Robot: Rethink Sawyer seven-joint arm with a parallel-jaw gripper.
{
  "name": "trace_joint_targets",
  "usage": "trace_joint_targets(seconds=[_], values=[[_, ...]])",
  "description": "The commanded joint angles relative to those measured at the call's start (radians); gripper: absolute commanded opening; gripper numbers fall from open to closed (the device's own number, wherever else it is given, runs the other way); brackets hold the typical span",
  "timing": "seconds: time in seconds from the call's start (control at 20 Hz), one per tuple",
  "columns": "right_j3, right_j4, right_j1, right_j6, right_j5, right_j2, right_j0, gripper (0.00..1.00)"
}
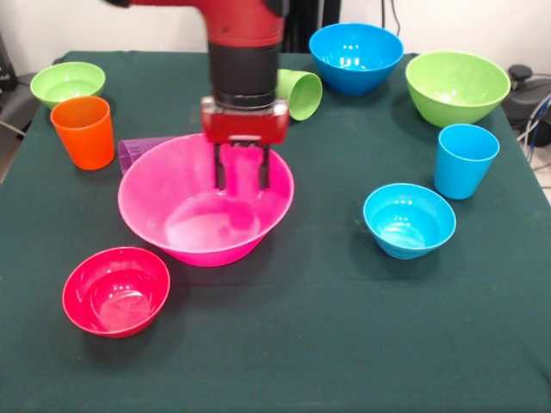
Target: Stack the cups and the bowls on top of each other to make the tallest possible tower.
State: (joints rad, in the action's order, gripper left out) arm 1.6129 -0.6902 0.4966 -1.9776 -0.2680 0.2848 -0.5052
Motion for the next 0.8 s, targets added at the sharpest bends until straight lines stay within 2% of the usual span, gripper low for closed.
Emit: trace_joint_targets(seconds=[0.05, 0.3, 0.4, 0.5, 0.65, 0.8], values=[[0.076, 0.011, 0.077, -0.134, -0.030, -0.082, 0.111, 1.00], [0.126, 0.126, 0.175, -0.220, -0.137, -0.155, 0.241, 1.00], [0.123, 0.155, 0.189, -0.262, -0.146, -0.210, 0.312, 1.00], [0.117, 0.183, 0.192, -0.267, -0.156, -0.237, 0.348, 1.00], [0.119, 0.216, 0.188, -0.246, -0.147, -0.252, 0.360, 1.00], [0.114, 0.234, 0.161, -0.243, -0.095, -0.275, 0.377, 1.00]])
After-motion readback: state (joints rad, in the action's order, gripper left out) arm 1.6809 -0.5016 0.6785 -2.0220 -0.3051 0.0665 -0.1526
